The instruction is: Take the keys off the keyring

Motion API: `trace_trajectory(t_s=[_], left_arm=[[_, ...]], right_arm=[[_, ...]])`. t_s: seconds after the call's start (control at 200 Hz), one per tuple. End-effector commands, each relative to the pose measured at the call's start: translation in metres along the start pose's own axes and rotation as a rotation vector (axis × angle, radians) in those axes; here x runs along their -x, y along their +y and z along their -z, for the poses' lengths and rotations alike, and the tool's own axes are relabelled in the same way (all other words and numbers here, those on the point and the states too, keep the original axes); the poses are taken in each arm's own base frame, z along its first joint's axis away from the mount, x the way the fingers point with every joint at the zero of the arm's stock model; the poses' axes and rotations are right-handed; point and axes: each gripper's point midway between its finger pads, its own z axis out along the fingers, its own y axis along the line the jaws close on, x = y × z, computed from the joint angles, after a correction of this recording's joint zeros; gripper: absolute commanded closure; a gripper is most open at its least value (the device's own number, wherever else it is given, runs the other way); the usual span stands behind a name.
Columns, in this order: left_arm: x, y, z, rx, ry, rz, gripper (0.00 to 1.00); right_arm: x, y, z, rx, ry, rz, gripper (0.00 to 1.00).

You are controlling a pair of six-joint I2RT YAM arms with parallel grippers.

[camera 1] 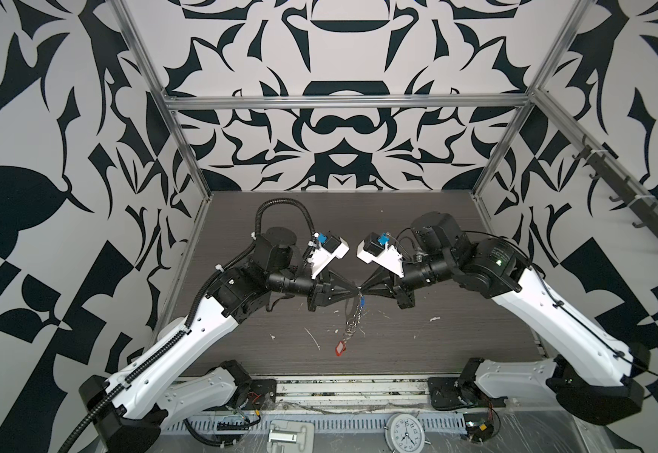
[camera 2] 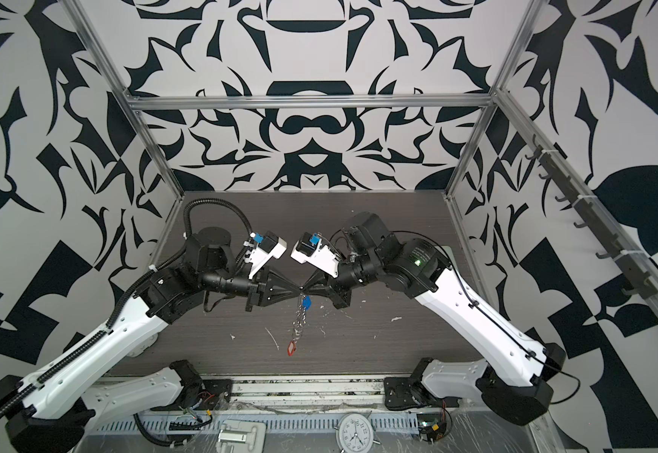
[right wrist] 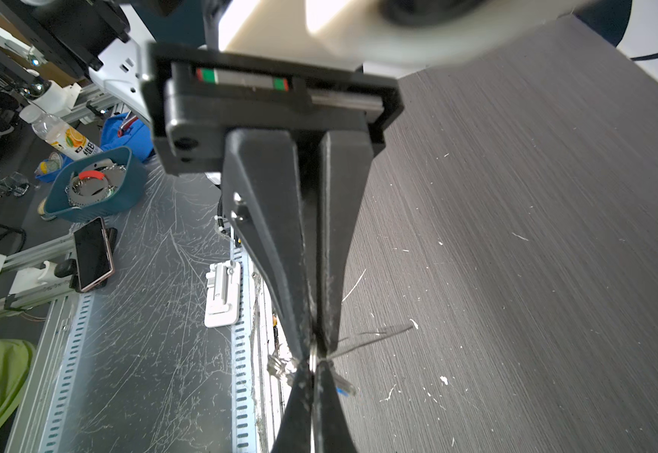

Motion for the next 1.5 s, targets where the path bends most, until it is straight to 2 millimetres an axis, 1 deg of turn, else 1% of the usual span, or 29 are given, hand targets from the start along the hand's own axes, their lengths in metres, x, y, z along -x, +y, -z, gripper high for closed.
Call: trace_trajectory(t_s=[0.0, 0.115, 0.21, 0.3, 0.36, 0.47, 0.55, 0.62, 0.73, 0.865, 0.995, 1.135, 1.365, 1.495], left_arm=[[0.013, -0.004, 0.003, 0.002, -0.03, -0.015, 1.0], [0.022, -0.001, 0.005, 0.029, -0.093, -0.019, 1.0], [0.033, 0.001, 0.012, 0.072, -0.182, -0.047, 1.0], [0.042, 0.0, 0.023, 0.11, -0.276, -0.075, 1.0], [0.047, 0.0, 0.031, 0.14, -0.345, -0.093, 1.0], [0.058, -0.007, 0.048, 0.15, -0.486, -0.14, 1.0], [0.063, -0.011, 0.056, 0.155, -0.547, -0.16, 1.0], [0.067, -0.012, 0.059, 0.163, -0.57, -0.17, 1.0], [0.07, -0.011, 0.062, 0.171, -0.6, -0.173, 1.0], [0.071, -0.008, 0.062, 0.171, -0.629, -0.171, 1.0], [0.072, -0.013, 0.063, 0.127, -0.669, -0.186, 1.0], [0.07, -0.019, 0.061, 0.084, -0.67, -0.203, 1.0], [0.067, -0.022, 0.056, 0.046, -0.651, -0.201, 1.0], [0.065, -0.029, 0.054, -0.003, -0.639, -0.21, 1.0]], right_arm=[[0.027, 0.011, 0.014, 0.01, -0.114, 0.061, 1.0], [0.032, 0.011, 0.014, 0.009, -0.149, 0.047, 1.0], [0.038, 0.005, 0.016, -0.026, -0.202, 0.027, 1.0], [0.047, 0.005, 0.023, -0.048, -0.288, 0.025, 0.84], [0.055, 0.006, 0.031, -0.067, -0.363, 0.025, 0.76], [0.065, 0.009, 0.046, -0.085, -0.517, 0.035, 0.72], [0.066, 0.009, 0.053, -0.091, -0.611, 0.043, 0.69], [0.062, 0.008, 0.055, -0.098, -0.657, 0.053, 0.68], [0.056, 0.007, 0.053, -0.1, -0.692, 0.065, 0.66], [0.053, -0.003, 0.048, -0.124, -0.738, 0.049, 0.63], [0.051, -0.008, 0.043, -0.126, -0.775, 0.049, 0.6], [0.054, -0.004, 0.044, -0.1, -0.805, 0.069, 0.6], [0.055, 0.001, 0.042, -0.067, -0.811, 0.076, 0.59], [0.057, 0.005, 0.042, -0.042, -0.818, 0.081, 0.59]])
